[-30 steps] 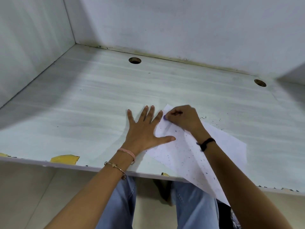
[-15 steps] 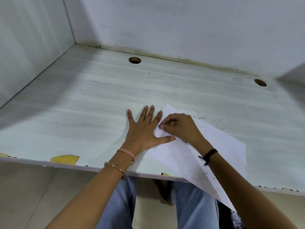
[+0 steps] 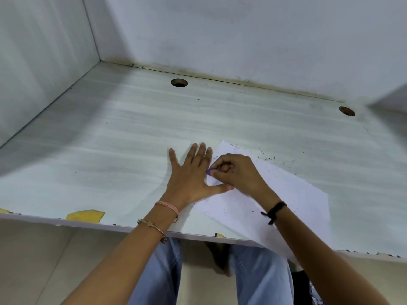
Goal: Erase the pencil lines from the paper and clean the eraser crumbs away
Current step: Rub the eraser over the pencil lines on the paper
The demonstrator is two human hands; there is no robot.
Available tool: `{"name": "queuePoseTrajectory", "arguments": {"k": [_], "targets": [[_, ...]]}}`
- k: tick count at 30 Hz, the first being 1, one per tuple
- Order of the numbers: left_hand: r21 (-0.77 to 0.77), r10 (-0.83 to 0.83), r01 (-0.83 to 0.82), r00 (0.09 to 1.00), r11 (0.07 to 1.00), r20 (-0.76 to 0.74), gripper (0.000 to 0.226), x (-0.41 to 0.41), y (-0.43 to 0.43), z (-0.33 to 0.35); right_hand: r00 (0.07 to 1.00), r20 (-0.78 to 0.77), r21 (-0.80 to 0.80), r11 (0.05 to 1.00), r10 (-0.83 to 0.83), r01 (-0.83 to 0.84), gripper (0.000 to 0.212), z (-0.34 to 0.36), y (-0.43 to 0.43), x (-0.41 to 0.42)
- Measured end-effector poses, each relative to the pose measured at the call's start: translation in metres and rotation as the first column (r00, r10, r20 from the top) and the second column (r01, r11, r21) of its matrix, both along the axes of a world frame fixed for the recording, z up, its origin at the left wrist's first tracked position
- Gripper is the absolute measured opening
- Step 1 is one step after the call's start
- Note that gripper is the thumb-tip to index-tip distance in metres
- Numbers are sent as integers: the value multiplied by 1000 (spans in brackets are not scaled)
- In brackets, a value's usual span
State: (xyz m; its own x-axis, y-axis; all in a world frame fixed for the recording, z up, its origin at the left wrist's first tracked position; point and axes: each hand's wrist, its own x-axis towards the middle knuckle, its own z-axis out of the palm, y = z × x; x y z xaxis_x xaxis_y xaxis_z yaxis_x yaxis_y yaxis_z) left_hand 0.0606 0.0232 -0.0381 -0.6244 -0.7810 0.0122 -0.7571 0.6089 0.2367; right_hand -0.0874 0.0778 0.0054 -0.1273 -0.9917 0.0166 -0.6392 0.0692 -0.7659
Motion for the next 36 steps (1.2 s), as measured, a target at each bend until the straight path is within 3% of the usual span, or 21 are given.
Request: {"name": "queuePoseTrajectory", "arguments": {"k": [4,8,10,16,22,24,26,30,36], "targets": [[16,-5,5,1000,1000,5,117,1,1,2,990,-106,-119,990,-89,76,5,-3,-26,-16],[18,0,0,1000,1000,23,116,1,1,4,957,-67,-104,956,-282,275,6,3,-56,-45],[20,2,-2,1000,1000,14,117,1,1,3,960,-88,-111,960,-266,255,4,5,-50,-38],[-7,-2,2,1000,1000,9,117,0,1,0,997,-82,-76,997,0,-6,3,-5,-1,-3],[20,3,-3,1000,1000,17,118,2,2,5,943,-58,-111,941,-327,319,8,3,-45,-50],[23,3,-3,1000,1000,13,117,1,2,5,948,-84,-107,948,-309,299,7,3,-40,-42],[15,0,-1,1000,1000,8,115,1,2,3,977,-109,-100,980,-182,172,4,1,-20,-22],[-5,-5,5,1000,1000,20,116,1,1,1,1000,-20,-41,999,-1,0,3,-4,5,-3],[14,4,-4,999,1000,38,110,1,2,5,965,-39,-95,963,-258,253,8,2,-51,-45]]}}
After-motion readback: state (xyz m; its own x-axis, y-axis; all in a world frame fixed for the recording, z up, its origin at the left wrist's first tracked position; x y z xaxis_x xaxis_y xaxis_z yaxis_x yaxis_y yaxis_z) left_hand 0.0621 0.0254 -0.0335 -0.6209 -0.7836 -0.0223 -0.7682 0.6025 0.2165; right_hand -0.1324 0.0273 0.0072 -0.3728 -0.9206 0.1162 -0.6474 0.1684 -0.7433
